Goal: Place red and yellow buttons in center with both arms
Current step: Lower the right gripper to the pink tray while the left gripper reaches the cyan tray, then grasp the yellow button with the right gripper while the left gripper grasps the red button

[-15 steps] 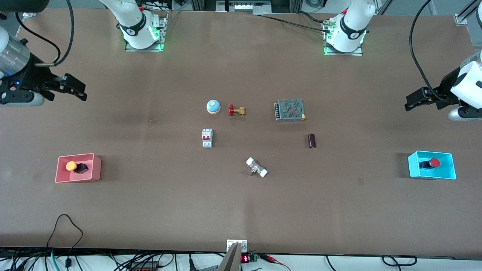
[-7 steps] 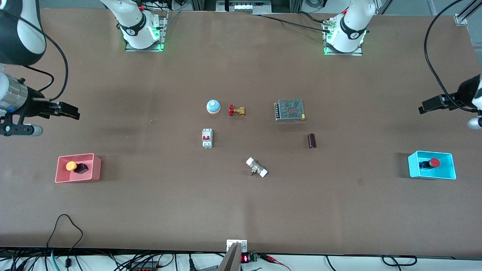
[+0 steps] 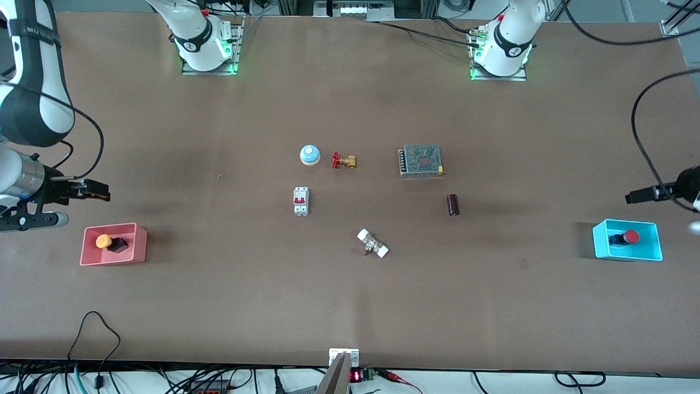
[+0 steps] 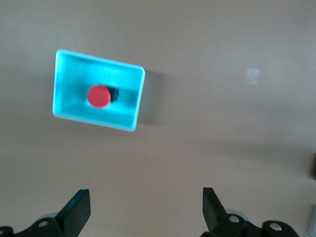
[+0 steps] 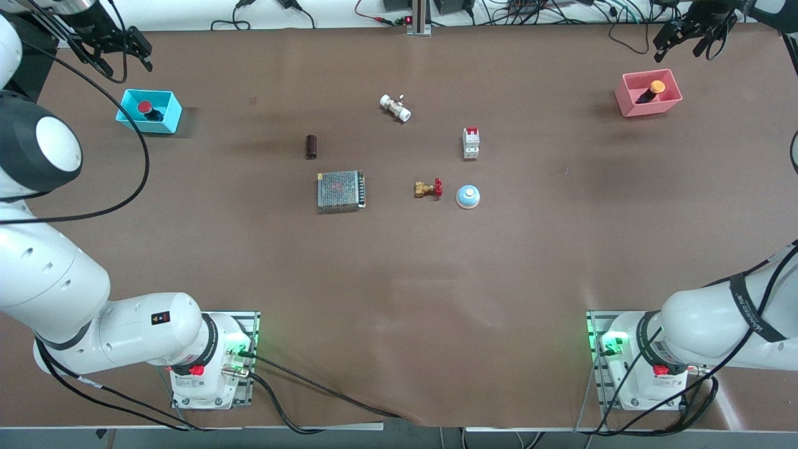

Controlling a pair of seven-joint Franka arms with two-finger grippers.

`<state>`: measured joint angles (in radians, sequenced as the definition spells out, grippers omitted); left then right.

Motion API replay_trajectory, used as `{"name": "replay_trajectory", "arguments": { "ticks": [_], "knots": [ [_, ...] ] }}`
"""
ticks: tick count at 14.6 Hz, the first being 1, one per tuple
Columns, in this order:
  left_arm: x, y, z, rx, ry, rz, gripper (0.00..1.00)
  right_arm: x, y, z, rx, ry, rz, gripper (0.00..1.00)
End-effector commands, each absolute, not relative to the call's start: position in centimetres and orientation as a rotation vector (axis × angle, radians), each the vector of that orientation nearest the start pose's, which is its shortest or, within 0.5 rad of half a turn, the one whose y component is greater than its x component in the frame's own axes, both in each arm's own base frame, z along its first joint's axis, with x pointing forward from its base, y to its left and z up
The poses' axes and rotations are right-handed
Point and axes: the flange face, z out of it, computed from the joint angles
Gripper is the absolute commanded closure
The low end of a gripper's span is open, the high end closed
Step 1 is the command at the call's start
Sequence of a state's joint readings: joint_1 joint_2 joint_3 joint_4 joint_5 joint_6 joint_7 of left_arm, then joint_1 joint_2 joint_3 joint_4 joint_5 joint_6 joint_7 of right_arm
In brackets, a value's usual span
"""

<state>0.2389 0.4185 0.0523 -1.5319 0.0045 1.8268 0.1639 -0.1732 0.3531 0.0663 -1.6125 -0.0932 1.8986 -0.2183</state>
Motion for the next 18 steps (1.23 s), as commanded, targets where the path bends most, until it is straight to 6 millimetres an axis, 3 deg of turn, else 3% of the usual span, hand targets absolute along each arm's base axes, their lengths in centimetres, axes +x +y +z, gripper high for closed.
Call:
{"name": "replay_trajectory", "arguments": {
  "ticks": [1,5,7,10,15,17,18],
  "knots": [
    [65.4,22.8,36.5,-3.119,-0.027,0.141,0.00,66.0,-10.7,38.6,-3.178,-0.301,0.101,0.00],
    [66.5,26.3,29.7,-3.044,0.142,0.053,0.00,66.9,-13.1,33.1,-3.160,-0.334,0.101,0.00],
    [66.8,27.8,27.2,-3.021,0.132,-0.017,0.00,67.1,-13.4,31.4,-3.155,-0.353,0.095,0.00],
    [66.9,27.8,23.7,-3.024,0.134,-0.021,0.00,67.7,-14.5,28.8,-3.150,-0.418,0.040,0.00],
    [66.3,27.1,20.8,-3.081,0.081,-0.003,0.00,67.9,-16.4,25.7,-3.147,-0.399,-0.008,0.00],
    [66.1,26.9,19.5,-3.118,0.038,0.006,0.06,68.0,-16.4,25.0,-3.146,-0.392,-0.025,0.00],
    [66.1,26.9,19.4,-3.119,0.039,0.008,0.18,68.1,-16.4,24.7,-3.147,-0.395,-0.037,0.00]
  ]
}}
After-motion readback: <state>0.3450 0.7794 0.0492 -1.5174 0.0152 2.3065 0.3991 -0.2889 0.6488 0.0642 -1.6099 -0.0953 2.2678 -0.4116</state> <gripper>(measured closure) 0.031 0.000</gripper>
